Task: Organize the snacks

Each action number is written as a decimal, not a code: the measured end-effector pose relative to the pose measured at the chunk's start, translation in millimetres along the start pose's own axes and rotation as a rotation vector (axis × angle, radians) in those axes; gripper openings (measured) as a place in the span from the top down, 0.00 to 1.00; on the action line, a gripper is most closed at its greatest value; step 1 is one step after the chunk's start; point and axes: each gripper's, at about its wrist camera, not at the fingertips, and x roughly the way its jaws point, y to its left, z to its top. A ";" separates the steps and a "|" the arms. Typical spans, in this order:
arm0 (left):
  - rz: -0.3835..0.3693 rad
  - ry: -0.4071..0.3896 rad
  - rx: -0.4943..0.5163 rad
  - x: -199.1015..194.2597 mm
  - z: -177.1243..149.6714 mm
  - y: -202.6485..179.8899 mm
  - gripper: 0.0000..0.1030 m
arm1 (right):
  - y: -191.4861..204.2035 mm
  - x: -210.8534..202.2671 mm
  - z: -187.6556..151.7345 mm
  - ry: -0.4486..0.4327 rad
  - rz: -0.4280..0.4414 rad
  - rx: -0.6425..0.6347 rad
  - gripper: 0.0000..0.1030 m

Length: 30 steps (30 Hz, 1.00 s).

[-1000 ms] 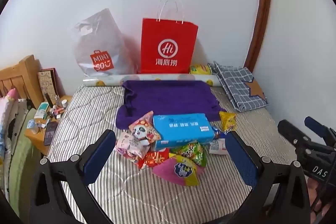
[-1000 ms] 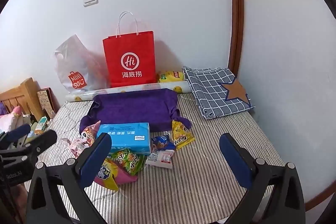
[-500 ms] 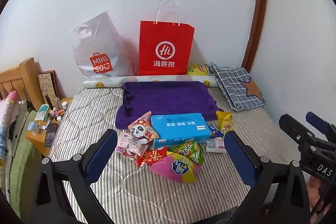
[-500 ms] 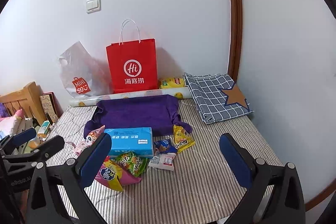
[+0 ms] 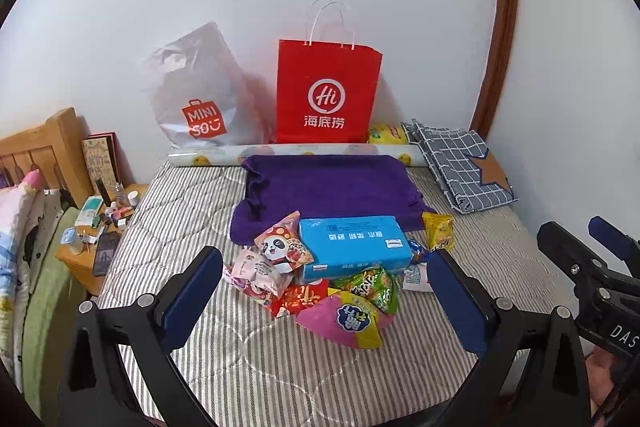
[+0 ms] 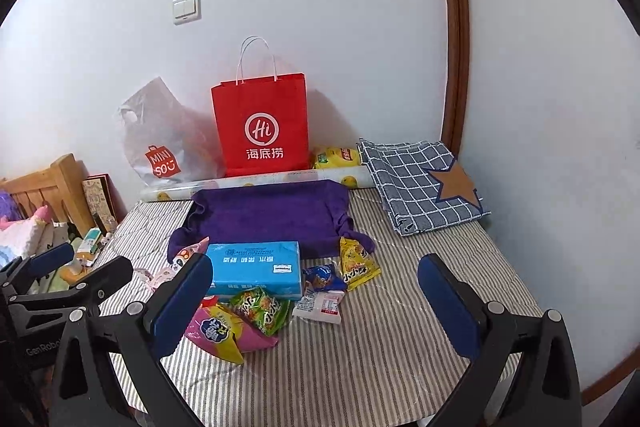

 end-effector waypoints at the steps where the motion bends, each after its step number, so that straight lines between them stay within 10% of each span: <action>1: 0.001 0.004 -0.001 0.8 0.0 0.4 0.02 | -0.3 0.1 -0.5 0.002 0.006 0.004 0.00; 30: 0.029 -0.014 0.016 -6.5 -1.1 -9.1 0.02 | -11.4 -4.0 -1.8 0.002 -0.001 0.042 0.00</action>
